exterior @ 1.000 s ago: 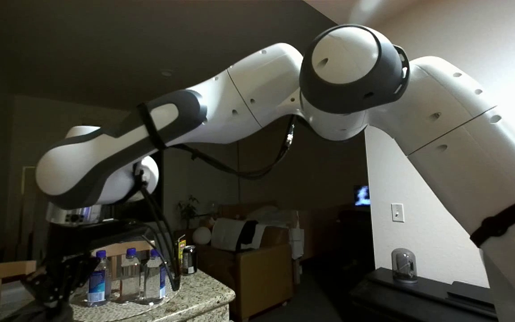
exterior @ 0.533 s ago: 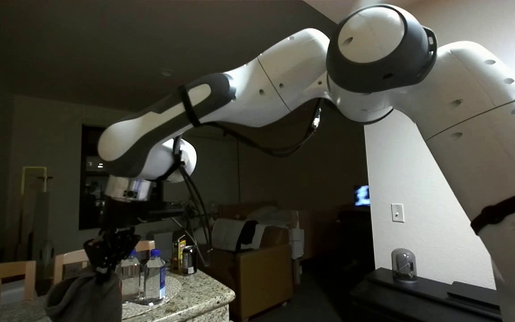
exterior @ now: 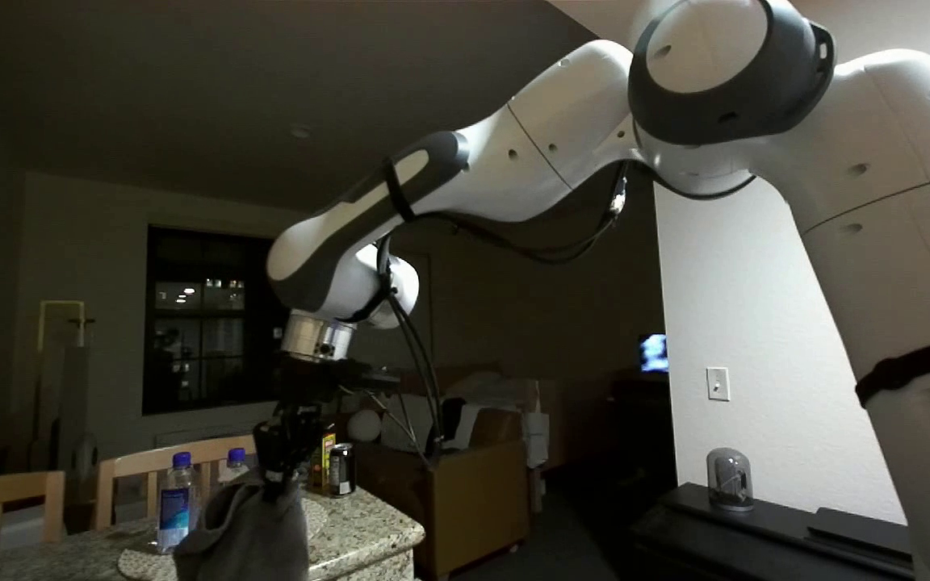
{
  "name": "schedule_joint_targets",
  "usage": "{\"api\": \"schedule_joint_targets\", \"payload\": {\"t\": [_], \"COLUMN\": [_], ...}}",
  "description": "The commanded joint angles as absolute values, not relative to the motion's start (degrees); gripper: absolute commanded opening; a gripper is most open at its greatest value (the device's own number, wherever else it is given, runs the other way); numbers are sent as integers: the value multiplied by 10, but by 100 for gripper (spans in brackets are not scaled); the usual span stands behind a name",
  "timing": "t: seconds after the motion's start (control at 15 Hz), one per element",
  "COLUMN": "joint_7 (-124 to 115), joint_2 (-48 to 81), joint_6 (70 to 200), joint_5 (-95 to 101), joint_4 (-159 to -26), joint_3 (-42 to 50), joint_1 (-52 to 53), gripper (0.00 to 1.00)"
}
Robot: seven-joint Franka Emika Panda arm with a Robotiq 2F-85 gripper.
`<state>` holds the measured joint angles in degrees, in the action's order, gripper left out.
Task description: Move the towel to the right
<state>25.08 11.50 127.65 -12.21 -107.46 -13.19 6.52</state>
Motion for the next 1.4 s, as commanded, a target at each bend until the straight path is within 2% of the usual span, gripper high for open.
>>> {"api": "schedule_joint_targets", "payload": {"t": [0.0, 0.8, 1.33], "joint_7": [291, 317, 490], "joint_2": [95, 105, 170], "joint_6": [1279, 1259, 1154], "joint_5": [-164, -166, -169], "joint_4": [-1121, -1123, -1045], "joint_3": [-119, -84, -73], "joint_1": [41, 11, -26], "gripper": [8, 8, 8]}}
